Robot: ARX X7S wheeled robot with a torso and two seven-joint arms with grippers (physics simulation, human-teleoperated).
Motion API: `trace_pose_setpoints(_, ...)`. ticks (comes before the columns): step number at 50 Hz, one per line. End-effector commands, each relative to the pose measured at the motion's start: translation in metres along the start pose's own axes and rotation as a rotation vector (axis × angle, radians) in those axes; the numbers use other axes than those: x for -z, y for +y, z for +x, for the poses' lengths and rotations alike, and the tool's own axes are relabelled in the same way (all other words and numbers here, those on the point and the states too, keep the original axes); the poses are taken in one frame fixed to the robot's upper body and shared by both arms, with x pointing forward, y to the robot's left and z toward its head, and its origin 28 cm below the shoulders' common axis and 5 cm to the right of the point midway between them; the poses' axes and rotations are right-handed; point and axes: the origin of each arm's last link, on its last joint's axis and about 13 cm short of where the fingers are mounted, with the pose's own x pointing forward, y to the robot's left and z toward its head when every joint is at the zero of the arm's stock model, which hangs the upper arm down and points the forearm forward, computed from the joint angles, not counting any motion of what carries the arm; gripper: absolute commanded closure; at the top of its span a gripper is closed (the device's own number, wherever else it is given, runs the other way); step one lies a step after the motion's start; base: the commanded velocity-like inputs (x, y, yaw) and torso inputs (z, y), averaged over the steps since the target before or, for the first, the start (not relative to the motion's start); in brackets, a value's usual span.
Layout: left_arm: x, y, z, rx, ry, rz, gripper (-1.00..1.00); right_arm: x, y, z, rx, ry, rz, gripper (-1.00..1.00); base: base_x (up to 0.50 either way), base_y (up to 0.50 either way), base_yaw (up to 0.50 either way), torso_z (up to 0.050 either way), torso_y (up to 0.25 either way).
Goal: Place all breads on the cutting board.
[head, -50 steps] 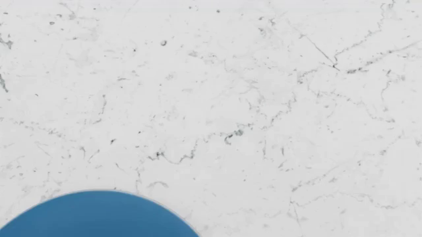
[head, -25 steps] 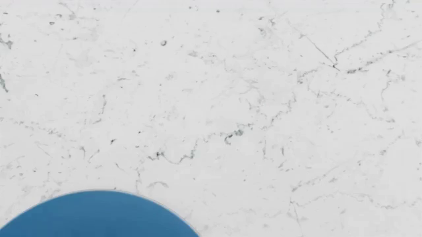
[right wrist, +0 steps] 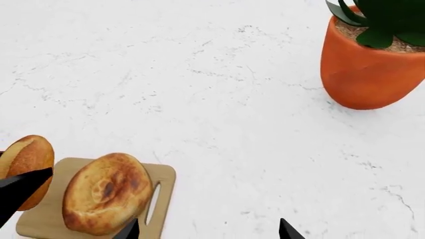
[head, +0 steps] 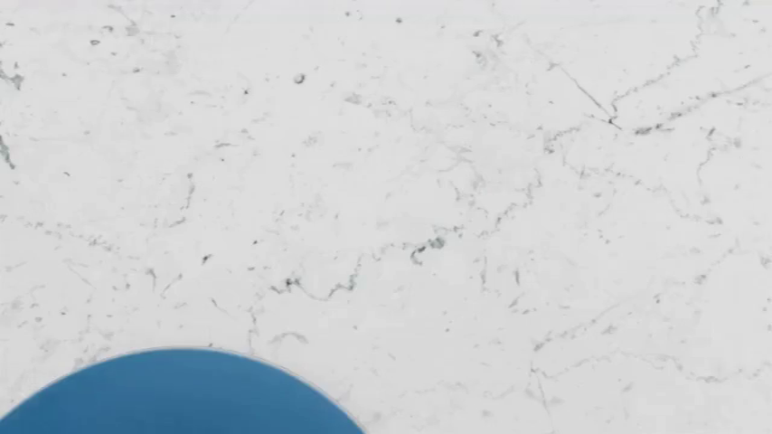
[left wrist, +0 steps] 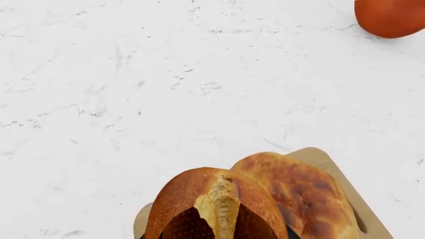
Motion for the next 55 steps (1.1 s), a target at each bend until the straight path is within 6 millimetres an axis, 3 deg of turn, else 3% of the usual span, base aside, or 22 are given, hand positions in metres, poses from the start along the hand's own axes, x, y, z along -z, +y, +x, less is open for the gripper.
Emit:
trace_pose_setpoints(1, 0.006, -0.009, 0.008, 0.003, 0.016, -0.010, 1.00, 0.002, -0.001, 0.000, 0.001, 0.002, 0.004, -1.00, 0.42, 0.01, -0.06, 0.000, -0.018)
trace_pose_setpoints(26, 0.018, -0.010, 0.015, -0.004, 0.041, 0.001, 1.00, 0.007, -0.003, 0.001, 0.003, 0.007, 0.011, -1.00, 0.43, 0.01, -0.06, 0.000, -0.018)
trace_pose_setpoints(27, 0.018, -0.011, 0.015, -0.003, 0.040, 0.002, -1.00, 0.007, -0.003, 0.001, 0.003, 0.007, 0.011, -1.00, 0.43, 0.01, -0.07, 0.000, -0.018)
trace_pose_setpoints(39, -0.009, -0.011, -0.004, 0.004, -0.015, 0.024, -1.00, 0.002, -0.002, -0.002, 0.002, 0.005, 0.002, -1.00, 0.44, 0.00, -0.06, 0.000, -0.018)
trace_pose_setpoints(50, -0.046, -0.009, -0.039, 0.016, -0.103, 0.043, -1.00, -0.005, -0.002, -0.008, 0.008, -0.002, -0.012, -1.00, 0.45, 0.00, -0.05, 0.000, -0.019)
trace_pose_setpoints(55, -0.053, -0.002, -0.054, 0.000, -0.126, 0.053, -1.00, -0.004, -0.002, -0.010, 0.013, 0.002, -0.021, -1.00, 0.46, 0.00, -0.05, 0.000, -0.019)
